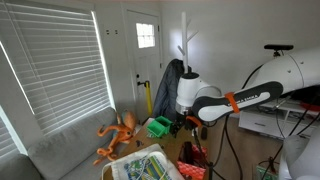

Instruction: Move the remote control from the green box to the basket

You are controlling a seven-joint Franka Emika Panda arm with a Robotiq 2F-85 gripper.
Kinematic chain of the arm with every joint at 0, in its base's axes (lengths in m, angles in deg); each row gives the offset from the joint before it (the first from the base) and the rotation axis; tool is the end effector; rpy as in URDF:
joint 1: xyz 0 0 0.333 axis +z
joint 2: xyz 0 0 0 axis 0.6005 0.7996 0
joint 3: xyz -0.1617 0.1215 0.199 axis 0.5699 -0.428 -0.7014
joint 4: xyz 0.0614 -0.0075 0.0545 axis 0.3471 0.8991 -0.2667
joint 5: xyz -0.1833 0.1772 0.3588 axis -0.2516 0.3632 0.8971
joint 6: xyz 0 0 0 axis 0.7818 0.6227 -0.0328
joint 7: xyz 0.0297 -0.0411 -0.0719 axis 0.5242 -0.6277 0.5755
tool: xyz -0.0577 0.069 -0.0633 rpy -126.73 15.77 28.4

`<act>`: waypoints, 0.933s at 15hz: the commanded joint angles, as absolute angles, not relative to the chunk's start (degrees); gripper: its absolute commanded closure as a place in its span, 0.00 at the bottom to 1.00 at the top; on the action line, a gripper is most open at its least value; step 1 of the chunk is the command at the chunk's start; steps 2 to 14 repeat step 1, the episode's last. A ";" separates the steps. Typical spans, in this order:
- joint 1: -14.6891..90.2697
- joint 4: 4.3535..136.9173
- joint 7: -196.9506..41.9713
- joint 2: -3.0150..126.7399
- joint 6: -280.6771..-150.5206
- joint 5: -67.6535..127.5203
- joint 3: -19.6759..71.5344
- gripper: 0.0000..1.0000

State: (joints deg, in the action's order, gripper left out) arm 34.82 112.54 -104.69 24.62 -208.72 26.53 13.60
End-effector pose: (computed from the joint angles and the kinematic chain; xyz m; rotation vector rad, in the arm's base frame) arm 0.5152 0.0539 0.4435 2.9928 -0.5934 0.4243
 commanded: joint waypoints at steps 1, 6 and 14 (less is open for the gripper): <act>34.54 112.59 -104.14 24.15 -209.18 26.72 13.65 0.00; 34.54 112.59 -104.14 24.15 -209.18 26.72 13.65 0.00; 34.54 112.59 -104.14 24.15 -209.18 26.72 13.65 0.00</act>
